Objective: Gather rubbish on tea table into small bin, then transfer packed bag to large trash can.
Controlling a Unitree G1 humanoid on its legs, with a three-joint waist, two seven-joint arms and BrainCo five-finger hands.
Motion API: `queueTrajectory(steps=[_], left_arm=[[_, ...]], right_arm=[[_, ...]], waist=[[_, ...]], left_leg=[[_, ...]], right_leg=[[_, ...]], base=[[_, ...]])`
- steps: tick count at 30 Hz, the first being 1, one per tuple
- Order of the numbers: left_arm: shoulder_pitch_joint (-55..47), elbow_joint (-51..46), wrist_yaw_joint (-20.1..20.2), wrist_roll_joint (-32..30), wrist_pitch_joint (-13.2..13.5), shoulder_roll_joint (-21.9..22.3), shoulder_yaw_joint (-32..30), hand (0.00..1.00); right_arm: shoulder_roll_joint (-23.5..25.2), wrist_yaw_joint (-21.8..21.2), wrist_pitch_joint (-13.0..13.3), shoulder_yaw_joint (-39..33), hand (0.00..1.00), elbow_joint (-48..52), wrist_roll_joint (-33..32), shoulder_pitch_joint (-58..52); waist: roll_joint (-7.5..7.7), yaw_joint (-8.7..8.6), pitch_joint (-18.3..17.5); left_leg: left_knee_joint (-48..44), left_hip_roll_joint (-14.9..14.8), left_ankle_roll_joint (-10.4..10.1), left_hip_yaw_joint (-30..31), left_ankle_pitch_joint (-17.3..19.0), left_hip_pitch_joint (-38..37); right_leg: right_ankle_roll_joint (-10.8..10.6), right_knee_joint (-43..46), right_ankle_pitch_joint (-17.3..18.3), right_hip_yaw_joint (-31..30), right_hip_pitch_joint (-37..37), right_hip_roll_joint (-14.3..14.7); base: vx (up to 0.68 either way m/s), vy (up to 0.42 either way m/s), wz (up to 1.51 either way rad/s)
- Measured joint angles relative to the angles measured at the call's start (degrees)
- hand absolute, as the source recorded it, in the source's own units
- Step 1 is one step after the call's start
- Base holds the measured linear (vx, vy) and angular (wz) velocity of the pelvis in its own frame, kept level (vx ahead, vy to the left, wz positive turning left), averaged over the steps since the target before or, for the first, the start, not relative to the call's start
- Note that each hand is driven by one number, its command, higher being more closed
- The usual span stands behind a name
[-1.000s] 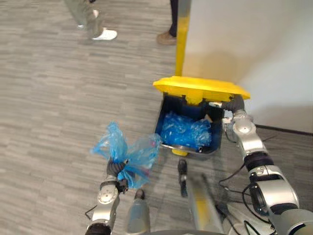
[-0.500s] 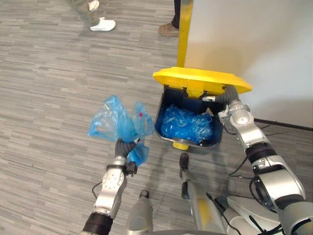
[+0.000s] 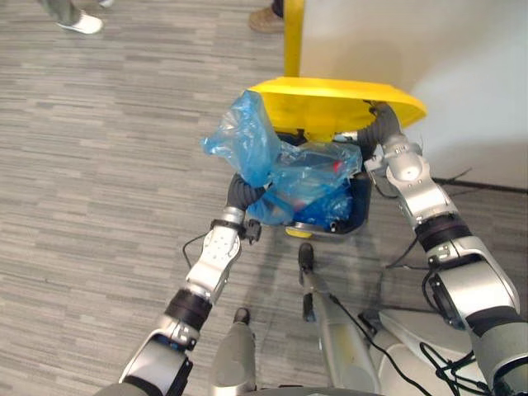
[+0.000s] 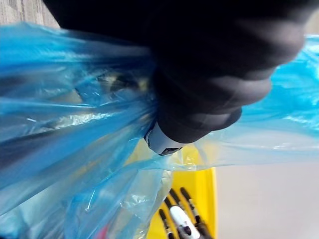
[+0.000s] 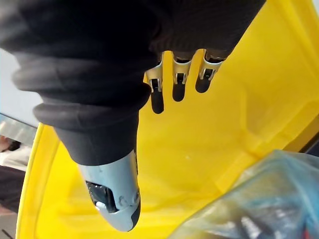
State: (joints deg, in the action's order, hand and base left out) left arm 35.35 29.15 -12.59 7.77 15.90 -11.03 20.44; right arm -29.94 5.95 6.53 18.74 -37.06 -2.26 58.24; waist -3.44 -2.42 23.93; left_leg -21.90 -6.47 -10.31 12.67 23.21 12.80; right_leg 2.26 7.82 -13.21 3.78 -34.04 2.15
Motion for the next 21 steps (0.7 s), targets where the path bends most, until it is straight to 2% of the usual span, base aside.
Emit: queueTrajectory(steps=[1,2,6,8,14,18,21], left_arm=[[2.66,3.82,-0.04,-0.89,-0.77,0.19,1.11,1.0],[3.83,5.44,-0.04,-1.27,-1.1,0.26,1.69,0.0],[10.19,15.21,0.06,-4.12,-3.0,1.85,2.29,0.0],[12.5,20.21,-0.07,-7.35,-4.89,3.04,0.46,0.0],[13.08,21.36,-0.15,-16.03,-8.42,7.59,-3.09,0.0],[12.95,21.33,-0.02,-20.37,-9.56,11.03,-5.12,0.0],[12.83,20.68,0.0,-22.02,-10.04,11.71,-5.28,0.0]], right_arm=[[0.14,0.0,0.17,1.03,0.0,0.41,-0.03,1.57],[0.17,0.02,0.32,1.62,0.0,0.41,-0.06,2.22],[1.21,0.07,0.77,3.27,0.0,3.53,-0.45,3.73],[3.4,0.23,0.94,4.33,0.0,5.93,-0.52,3.77],[6.98,0.35,1.43,4.29,0.0,12.31,-0.5,3.05],[7.25,0.6,1.91,4.03,0.0,16.37,0.59,-0.13],[7.37,0.6,1.93,3.11,0.0,18.46,2.16,-3.81]], waist=[[0.11,-0.12,0.11],[0.13,-0.2,0.34],[0.94,-0.49,1.76],[1.02,-1.05,1.83],[1.07,-1.33,1.85],[1.12,-1.31,1.82],[1.16,-1.12,1.77]], left_leg=[[0.09,0.13,-0.02,-0.72,-0.02,0.96],[0.2,0.19,-0.12,-1.06,-0.08,1.15],[2.03,0.54,-1.06,-3.07,-0.73,1.63],[2.04,0.49,-1.09,-3.95,-0.73,2.56],[1.68,-0.29,-1.12,-7.69,-0.7,3.54],[-0.34,-1.01,-1.12,-10.22,-0.65,4.92],[-2.32,-1.29,-1.18,-11.6,-0.44,5.89]], right_leg=[[0.27,0.13,-0.52,-0.73,-1.48,0.13],[0.56,0.17,-0.75,-0.93,-1.84,0.14],[0.54,0.98,-0.79,-2.67,-4.4,0.08],[0.54,1.09,-0.79,-3.16,-5.59,0.23],[0.47,1.29,-0.73,-3.76,-6.91,0.33],[-0.23,2.49,-0.1,-3.54,-7.69,-0.22],[-0.25,3.42,-0.03,-3.0,-8.01,-0.84]], base=[[0.0,0.037,-0.22],[0.01,0.053,-0.26],[0.0,0.034,-0.18],[-0.01,0.026,-0.13],[-0.02,0.036,-0.08],[-0.04,0.035,0.04],[-0.04,0.042,0.07]])
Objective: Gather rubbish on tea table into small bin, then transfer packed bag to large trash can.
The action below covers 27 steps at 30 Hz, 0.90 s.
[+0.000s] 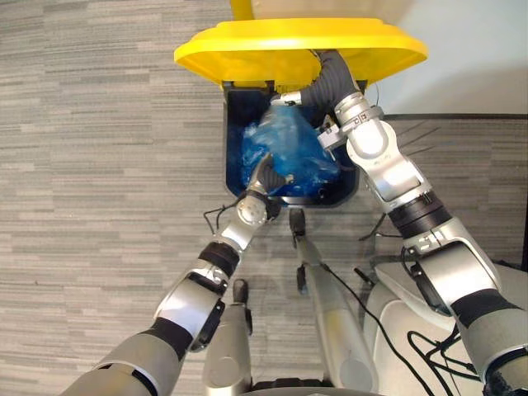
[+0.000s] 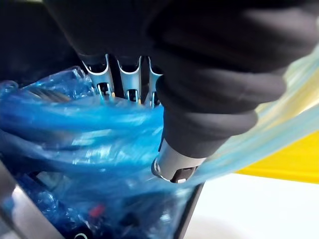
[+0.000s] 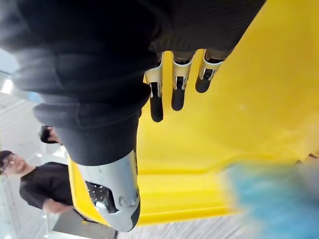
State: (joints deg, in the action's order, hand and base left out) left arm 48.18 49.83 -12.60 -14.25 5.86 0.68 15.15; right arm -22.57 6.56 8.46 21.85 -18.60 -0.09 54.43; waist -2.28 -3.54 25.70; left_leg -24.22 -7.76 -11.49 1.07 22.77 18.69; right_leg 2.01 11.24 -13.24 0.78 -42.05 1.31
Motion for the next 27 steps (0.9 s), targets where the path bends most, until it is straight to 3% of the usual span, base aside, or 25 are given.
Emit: queueTrajectory(steps=[4,8,10,12,13,15,16,17,18,19,20,22,23,25,26,27], left_arm=[[-2.56,-3.87,-0.03,-0.02,-0.15,-0.53,-0.13,0.0],[-9.39,-8.17,-0.05,0.04,0.34,-2.57,-0.34,0.0],[-15.05,-10.43,-0.09,0.21,1.54,-4.35,-1.65,0.0],[-25.64,-13.79,0.0,1.53,2.33,-7.96,-4.59,0.0],[-28.43,-14.8,0.09,2.48,2.4,-8.7,-5.8,0.0],[-40.72,-19.65,0.66,5.36,2.39,-10.49,-11.34,0.0],[-43.66,-21.08,1.25,6.14,2.44,-10.69,-12.86,0.0],[-49.16,-23.29,1.93,7.94,2.65,-10.22,-15.87,0.0],[-53.09,-23.58,2.73,9.44,2.77,-10.49,-18.29,0.0],[-54.83,-23.6,3.27,10.39,2.77,-10.57,-19.21,0.0],[-58.3,-24.28,3.98,11.98,2.76,-10.56,-20.09,0.0],[-63.99,-28.17,5.49,13.72,2.81,-10.17,-20.49,0.0],[-66.9,-30.81,6.46,14.29,2.89,-9.54,-20.53,0.0],[-68.28,-32.2,7.68,14.78,2.92,-8.72,-20.32,0.0],[-68.32,-32.15,8.05,14.83,2.92,-7.72,-20.41,0.0],[-68.19,-32.21,8.39,14.85,3.07,-7.03,-20.44,0.0]], right_arm=[[1.56,0.01,-0.06,-3.74,0.0,1.12,1.19,-6.87],[3.3,0.01,-0.05,-7.31,0.0,1.39,2.82,-16.9],[5.88,-0.02,-0.1,-8.97,0.0,1.36,3.0,-24.46],[9.76,-0.27,-0.1,-10.16,0.0,1.08,3.16,-34.13],[10.49,-0.4,-0.11,-10.46,0.0,0.81,3.47,-36.21],[11.21,-1.43,-0.18,-11.46,0.0,-0.36,5.63,-44.87],[11.24,-1.79,-0.23,-11.86,0.0,-0.56,6.37,-46.25],[11.11,-2.76,-0.35,-13.03,0.0,-1.0,7.59,-48.93],[11.43,-3.77,-0.2,-15.14,0.0,-1.93,8.03,-51.68],[11.91,-4.24,-0.19,-16.64,0.0,-2.56,8.28,-53.42],[13.03,-4.62,-0.29,-19.44,0.0,-3.77,8.85,-58.18],[14.07,-5.74,-0.39,-22.05,0.0,-4.35,9.23,-64.75],[14.68,-6.07,-0.6,-23.11,0.0,-4.17,9.33,-67.96],[15.74,-6.23,-1.09,-24.63,0.0,-3.87,9.81,-71.25],[15.86,-6.28,-1.12,-25.27,0.0,-3.88,9.82,-72.41],[15.86,-6.3,-1.14,-25.67,0.0,-3.91,9.79,-72.86]], waist=[[0.18,0.36,-0.09],[1.42,0.29,-0.82],[2.86,0.19,-1.64],[5.9,0.42,-3.69],[6.66,0.71,-4.14],[8.45,1.39,-5.35],[8.5,1.92,-5.63],[6.9,3.18,-6.08],[5.44,2.97,-6.39],[5.21,2.8,-6.81],[5.12,2.88,-8.45],[5.11,3.02,-11.51],[5.87,3.4,-13.35],[6.87,4.4,-15.8],[7.71,4.42,-17.34],[7.45,4.37,-17.57]], left_leg=[[-5.93,-1.07,-0.05,-0.07,2.14,1.23],[-11.66,-1.16,1.12,0.95,3.74,1.19],[-12.81,-0.44,1.59,2.01,3.93,-0.01],[-13.16,2.32,3.0,2.18,3.72,-2.11],[-13.15,3.16,3.33,1.89,3.56,-2.68],[-13.47,6.7,6.19,-0.27,2.13,-5.32],[-13.25,6.52,7.58,-1.36,1.41,-5.89],[-11.5,3.7,9.13,-5.28,0.53,-6.46],[-10.16,2.3,9.8,-6.91,-0.04,-6.86],[-9.0,2.16,10.12,-7.05,-0.62,-7.79],[-6.26,2.11,10.15,-7.2,-2.34,-9.21],[-2.71,2.21,10.34,-7.6,-4.62,-9.47],[-0.87,2.69,10.17,-7.7,-5.35,-9.26],[0.76,3.07,9.48,-8.11,-6.42,-7.87],[1.84,3.02,8.8,-8.44,-7.68,-6.82],[2.3,2.81,8.36,-8.7,-8.3,-6.49]], right_leg=[[0.21,3.22,1.31,2.8,0.79,-0.96],[-0.23,5.18,2.31,5.3,3.97,-2.62],[-1.09,4.45,2.08,5.94,6.84,-3.36],[-2.06,3.18,0.23,4.84,9.52,-4.65],[-2.54,2.66,-0.39,4.15,10.05,-5.03],[-5.15,-3.97,-5.1,1.77,15.0,-6.74],[-7.72,-6.91,-2.34,2.35,16.56,-7.45],[-8.75,-4.08,5.47,5.3,15.59,-7.36],[-3.86,11.92,9.05,6.38,12.41,-7.8],[-3.11,19.16,11.16,6.49,12.2,-8.21],[-2.73,29.19,15.93,5.97,13.62,-8.6],[-3.62,36.38,20.67,4.78,18.36,-8.36],[-4.25,37.34,22.14,3.63,21.73,-8.41],[-7.46,27.93,26.29,2.44,27.17,-8.16],[-6.81,20.0,28.11,3.91,30.15,-8.0],[-6.57,16.77,28.24,4.07,31.16,-7.63]], base=[[-0.05,0.048,0.19],[-0.09,0.102,0.33],[-0.12,0.132,0.3],[-0.12,0.142,0.06],[-0.13,0.148,-0.18],[-0.17,0.17,-0.3],[-0.28,0.166,-0.8],[-0.36,0.149,-0.95],[-0.36,0.142,-0.86],[-0.26,0.136,-0.26],[-0.16,0.087,-0.06],[-0.12,0.016,-0.13],[-0.07,-0.067,-0.35],[-0.06,-0.114,-0.36],[-0.04,-0.139,-0.16],[-0.04,-0.158,-0.26]])
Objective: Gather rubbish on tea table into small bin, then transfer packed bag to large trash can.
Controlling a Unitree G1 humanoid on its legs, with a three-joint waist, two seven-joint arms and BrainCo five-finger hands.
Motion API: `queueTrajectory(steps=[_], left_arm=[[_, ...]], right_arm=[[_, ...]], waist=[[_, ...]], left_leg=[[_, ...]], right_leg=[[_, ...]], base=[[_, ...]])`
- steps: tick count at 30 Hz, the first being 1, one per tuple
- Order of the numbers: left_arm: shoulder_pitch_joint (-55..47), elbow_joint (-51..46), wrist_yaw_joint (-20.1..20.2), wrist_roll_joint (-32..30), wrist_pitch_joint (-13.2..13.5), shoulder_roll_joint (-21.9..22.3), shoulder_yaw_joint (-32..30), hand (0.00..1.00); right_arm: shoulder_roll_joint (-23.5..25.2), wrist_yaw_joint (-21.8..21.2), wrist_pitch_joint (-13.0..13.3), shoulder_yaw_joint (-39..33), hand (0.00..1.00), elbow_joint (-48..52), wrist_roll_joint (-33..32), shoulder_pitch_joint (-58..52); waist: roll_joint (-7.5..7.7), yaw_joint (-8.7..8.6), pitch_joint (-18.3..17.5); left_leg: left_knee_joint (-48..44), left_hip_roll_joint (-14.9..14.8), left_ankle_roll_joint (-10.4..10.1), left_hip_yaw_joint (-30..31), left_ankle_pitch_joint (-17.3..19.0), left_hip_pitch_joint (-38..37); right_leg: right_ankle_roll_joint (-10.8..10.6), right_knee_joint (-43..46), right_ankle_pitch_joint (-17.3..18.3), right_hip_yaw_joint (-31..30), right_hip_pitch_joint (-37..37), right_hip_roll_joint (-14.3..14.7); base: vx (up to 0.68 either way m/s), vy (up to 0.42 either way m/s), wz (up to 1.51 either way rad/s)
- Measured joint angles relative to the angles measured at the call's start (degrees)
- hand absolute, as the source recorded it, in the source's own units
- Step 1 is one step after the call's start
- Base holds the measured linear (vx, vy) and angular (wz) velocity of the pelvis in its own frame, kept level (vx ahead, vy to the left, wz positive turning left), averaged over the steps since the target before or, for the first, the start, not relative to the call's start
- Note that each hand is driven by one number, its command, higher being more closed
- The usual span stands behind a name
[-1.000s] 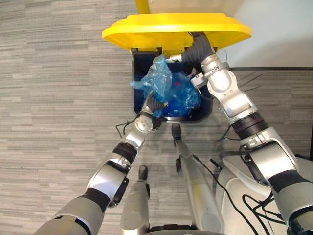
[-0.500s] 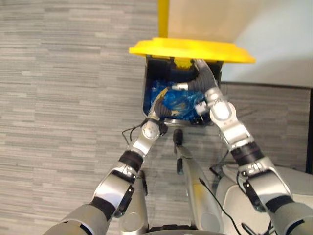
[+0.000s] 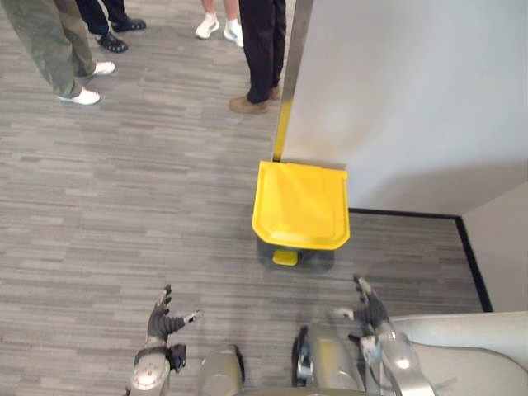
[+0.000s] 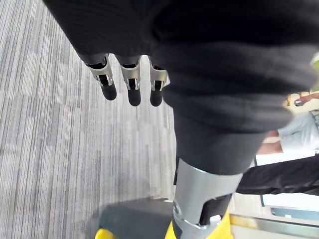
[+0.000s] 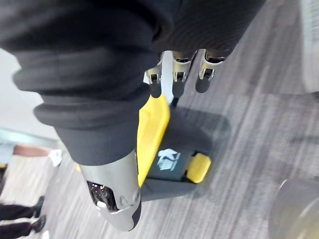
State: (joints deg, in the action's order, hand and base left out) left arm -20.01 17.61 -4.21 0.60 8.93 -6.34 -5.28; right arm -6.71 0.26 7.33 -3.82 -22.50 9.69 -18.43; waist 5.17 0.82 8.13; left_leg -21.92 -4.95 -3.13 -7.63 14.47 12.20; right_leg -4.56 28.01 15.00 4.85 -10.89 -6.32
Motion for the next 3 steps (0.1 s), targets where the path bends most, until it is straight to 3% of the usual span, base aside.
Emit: queueTrajectory(steps=[1,3], left_arm=[[0.08,0.32,0.83,0.04,0.43,1.68,0.16,0.0],[0.66,1.81,1.55,0.07,0.44,2.36,0.18,0.0]], right_arm=[[-0.13,0.02,0.02,-0.93,0.0,-0.5,-0.12,0.21],[-0.93,-0.01,0.01,-1.3,0.0,-2.17,-0.13,0.67]], waist=[[-0.73,-0.1,-0.75],[-1.87,-0.27,-1.52]], left_leg=[[0.92,-0.16,-0.61,-0.32,-1.61,0.8],[2.42,-0.1,-0.91,-0.31,-3.13,1.05]], right_leg=[[0.04,-6.38,-0.01,-0.16,1.65,0.54],[0.67,-10.25,-0.46,-0.24,2.38,0.91]], base=[[-0.04,-0.133,-0.29],[-0.04,-0.087,-0.17]])
